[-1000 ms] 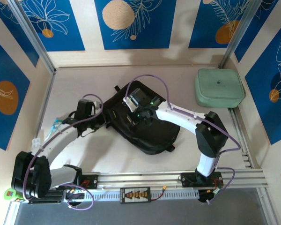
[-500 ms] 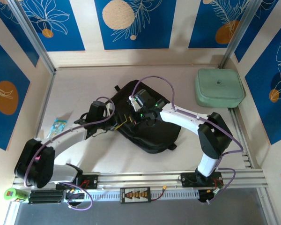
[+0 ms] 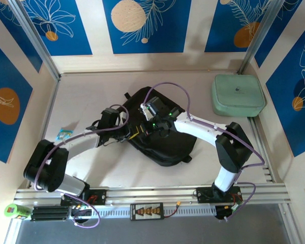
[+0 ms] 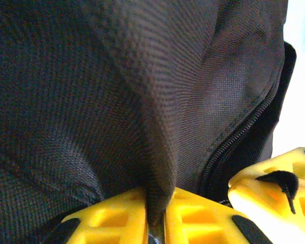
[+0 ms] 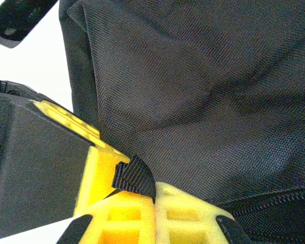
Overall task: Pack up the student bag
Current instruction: Zip the student bag at the center of the table, then rotate the student bag at the center of the table.
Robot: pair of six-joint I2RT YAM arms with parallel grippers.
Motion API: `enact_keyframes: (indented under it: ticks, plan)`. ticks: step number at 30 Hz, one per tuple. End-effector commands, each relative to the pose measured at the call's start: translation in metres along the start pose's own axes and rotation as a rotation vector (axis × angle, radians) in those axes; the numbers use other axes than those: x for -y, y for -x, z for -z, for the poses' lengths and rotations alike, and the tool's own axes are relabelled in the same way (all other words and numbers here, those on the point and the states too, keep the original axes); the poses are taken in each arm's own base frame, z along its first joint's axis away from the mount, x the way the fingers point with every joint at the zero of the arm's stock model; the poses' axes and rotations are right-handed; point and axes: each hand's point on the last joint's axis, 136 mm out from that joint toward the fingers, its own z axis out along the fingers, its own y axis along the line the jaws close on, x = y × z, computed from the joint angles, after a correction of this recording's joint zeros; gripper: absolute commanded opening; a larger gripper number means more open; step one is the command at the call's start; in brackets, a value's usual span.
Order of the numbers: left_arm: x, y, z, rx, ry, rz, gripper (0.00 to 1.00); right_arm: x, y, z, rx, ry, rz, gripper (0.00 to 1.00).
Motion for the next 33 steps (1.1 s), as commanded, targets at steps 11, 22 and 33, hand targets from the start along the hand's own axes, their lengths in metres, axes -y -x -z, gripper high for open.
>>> enact_keyframes:
  ticks: [11, 22, 33]
  plan:
    - [-0.002, -0.003, 0.009, -0.007, 0.067, -0.101, 0.0, 0.082, 0.034, 0.038, 0.135, -0.354, -0.138, 0.0]
    - [0.0, -0.006, 0.006, -0.029, 0.046, -0.102, 0.0, 0.165, 0.049, 0.06, 0.151, -0.551, -0.334, 0.0]
    - [0.006, 0.003, 0.005, -0.027, 0.067, -0.134, 0.0, 0.212, 0.026, 0.057, 0.007, -0.705, -0.551, 0.0]
